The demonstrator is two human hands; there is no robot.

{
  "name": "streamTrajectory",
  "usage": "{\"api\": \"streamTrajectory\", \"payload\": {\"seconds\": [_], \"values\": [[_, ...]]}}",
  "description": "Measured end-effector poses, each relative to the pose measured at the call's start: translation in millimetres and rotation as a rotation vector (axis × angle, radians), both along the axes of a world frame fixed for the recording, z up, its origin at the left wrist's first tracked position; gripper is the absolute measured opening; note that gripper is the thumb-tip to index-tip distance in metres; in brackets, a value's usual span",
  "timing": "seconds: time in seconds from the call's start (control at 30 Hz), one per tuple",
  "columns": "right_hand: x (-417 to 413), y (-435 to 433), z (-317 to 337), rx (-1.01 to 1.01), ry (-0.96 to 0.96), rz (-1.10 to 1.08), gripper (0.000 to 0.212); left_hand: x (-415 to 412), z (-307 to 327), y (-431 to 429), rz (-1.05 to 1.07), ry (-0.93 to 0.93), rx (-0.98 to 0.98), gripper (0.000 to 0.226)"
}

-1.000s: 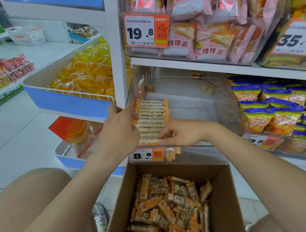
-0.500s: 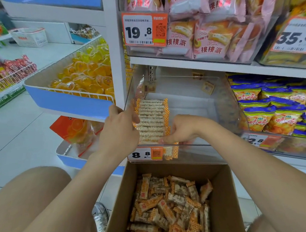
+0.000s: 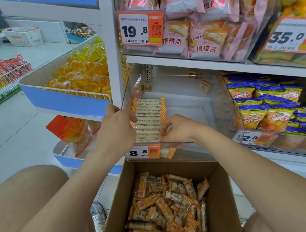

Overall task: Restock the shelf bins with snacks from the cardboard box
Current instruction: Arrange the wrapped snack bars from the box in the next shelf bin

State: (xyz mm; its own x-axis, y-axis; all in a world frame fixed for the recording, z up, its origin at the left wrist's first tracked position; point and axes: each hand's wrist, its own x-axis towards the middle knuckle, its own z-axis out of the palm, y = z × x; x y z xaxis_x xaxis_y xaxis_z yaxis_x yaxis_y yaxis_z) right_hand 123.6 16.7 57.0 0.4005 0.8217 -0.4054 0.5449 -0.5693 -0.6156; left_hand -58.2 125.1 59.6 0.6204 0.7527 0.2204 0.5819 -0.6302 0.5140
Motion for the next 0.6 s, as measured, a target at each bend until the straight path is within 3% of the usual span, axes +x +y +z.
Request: {"api": "streamTrajectory", "payload": {"seconds": [0.27, 0.37, 0.47, 0.6], "values": [[2, 9, -2, 0.115, -0.166, 0.031, 0.031, -2, 2, -3, -0.001, -0.01, -0.009, 0.04], [-6, 20, -11, 0.036, -0.27, 0.026, 0.033, -1, 2, -2, 0.0, -0.013, -0.02, 0.042], [-7, 24, -5, -0.02, -0.365, -0.016, 0.05, -2, 1, -1, -0.015, -0.043, -0.016, 0.045], [-8, 16, 16, -0.248, -0.306, 0.025, 0.062, -5, -2, 2, -0.037, -0.119, -0.011, 0.045]]}}
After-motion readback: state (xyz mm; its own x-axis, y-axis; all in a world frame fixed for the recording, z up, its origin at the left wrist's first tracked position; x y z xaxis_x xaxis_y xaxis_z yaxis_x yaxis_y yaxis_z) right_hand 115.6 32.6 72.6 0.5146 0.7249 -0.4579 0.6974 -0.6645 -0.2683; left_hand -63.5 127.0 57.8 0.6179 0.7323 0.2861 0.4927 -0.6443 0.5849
